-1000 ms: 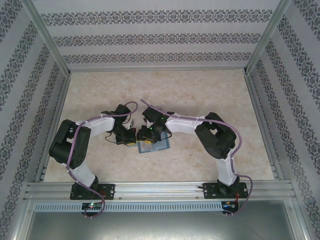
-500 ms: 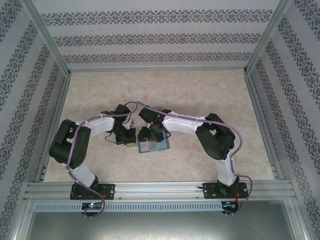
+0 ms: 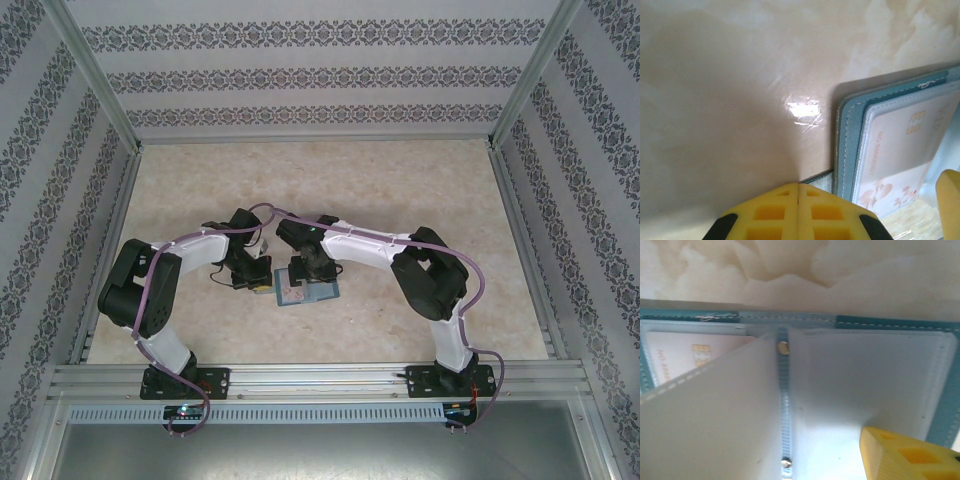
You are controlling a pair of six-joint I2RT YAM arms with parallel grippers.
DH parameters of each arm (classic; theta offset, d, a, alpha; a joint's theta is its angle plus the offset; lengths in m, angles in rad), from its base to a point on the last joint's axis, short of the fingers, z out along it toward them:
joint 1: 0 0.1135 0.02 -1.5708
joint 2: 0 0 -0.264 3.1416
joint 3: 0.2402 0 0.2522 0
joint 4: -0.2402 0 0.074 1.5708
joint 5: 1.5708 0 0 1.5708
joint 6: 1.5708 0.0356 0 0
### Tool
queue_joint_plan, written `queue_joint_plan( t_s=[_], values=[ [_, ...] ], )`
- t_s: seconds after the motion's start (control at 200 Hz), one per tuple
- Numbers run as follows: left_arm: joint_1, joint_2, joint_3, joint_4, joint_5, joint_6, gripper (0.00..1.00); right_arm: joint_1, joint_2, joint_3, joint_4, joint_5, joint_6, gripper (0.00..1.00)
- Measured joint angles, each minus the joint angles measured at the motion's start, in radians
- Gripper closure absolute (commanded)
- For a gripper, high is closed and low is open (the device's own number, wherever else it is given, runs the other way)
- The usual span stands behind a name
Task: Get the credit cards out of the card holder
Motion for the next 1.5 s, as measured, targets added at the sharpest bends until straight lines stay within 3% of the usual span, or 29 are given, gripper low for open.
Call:
queue_joint_plan(
  t_s=[0.659,1.499],
  values=[
    [0.000,0.000,0.000,0.000,0.000,0.000,0.98,0.000,0.000,0.012,-0.121,0.132,-0.045,0.30],
    [-0.008,0.002,0.014,-0.002,0.008,-0.002,0.98,-0.003,0.000,-0.034,-0.081,0.129,-0.048,0.32]
  ],
)
